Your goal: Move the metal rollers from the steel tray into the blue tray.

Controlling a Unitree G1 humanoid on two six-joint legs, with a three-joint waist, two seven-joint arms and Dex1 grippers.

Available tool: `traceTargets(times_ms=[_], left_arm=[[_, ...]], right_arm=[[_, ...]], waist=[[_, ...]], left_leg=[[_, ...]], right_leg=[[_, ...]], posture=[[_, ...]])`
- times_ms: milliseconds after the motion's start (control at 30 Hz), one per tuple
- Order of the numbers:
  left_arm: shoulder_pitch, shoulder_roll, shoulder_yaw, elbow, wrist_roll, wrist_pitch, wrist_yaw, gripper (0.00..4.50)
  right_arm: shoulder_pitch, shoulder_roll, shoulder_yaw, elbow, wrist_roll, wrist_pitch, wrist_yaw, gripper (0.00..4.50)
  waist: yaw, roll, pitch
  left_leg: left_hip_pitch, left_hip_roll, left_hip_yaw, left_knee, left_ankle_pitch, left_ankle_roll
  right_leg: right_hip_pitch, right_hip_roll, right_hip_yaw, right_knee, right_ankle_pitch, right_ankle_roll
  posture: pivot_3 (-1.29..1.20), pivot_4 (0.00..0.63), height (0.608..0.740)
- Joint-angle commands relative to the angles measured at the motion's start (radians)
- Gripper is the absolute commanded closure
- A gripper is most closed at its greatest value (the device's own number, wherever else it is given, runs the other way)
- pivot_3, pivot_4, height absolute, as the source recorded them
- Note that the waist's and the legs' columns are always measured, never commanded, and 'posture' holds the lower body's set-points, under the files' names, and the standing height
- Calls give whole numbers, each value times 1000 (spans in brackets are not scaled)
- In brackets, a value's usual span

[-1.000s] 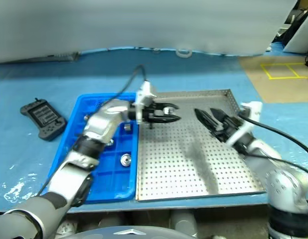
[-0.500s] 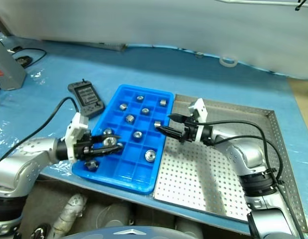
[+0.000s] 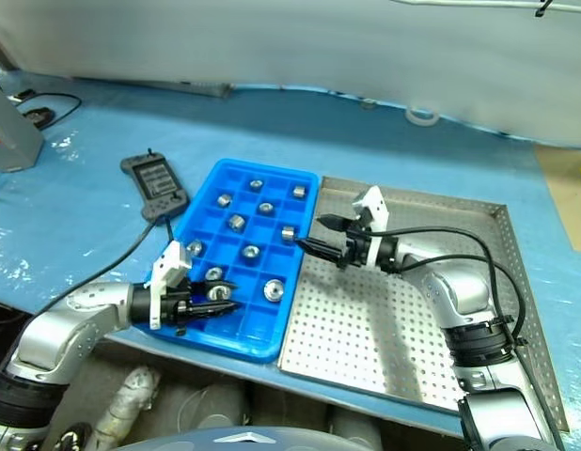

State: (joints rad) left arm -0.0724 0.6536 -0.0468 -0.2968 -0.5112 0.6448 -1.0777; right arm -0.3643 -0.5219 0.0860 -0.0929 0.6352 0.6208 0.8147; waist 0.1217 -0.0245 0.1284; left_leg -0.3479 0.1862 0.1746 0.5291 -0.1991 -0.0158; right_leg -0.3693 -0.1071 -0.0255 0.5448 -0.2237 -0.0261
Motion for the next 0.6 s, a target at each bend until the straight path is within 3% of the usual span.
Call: traceTargets(times_ms=[33,200,433,600], left_arm=[[-9,36,0,-36,-37,32,-23,2766],[-7,78,-5,-59,-77,77,-47,2766],[-43,92,-6,64,-16,-20,-73,541],[-194,59,58,180,-23,-61,-32,541]], right_arm=[[17,0,-44,-56,9,1,-3,0],[28,6,-49,-70,-5,9,-25,0],[14,32,-62,-84,1,31,-50,0],[-7,41,-78,-77,5,30,-55,0]], waist=[[-2,0,0],[-4,1,0],[-1,2,1],[0,0,0]], left_leg=[[0,0,0,0,0,0],[3,0,1,0,1,-2],[7,1,1,-1,3,-5],[7,1,1,-2,4,-8]], right_leg=[[0,0,0,1,0,0],[1,0,1,1,0,0],[3,0,2,3,0,0],[2,0,2,6,0,0]], posture=[[111,150,740],[96,150,740],[96,150,740],[101,150,740]])
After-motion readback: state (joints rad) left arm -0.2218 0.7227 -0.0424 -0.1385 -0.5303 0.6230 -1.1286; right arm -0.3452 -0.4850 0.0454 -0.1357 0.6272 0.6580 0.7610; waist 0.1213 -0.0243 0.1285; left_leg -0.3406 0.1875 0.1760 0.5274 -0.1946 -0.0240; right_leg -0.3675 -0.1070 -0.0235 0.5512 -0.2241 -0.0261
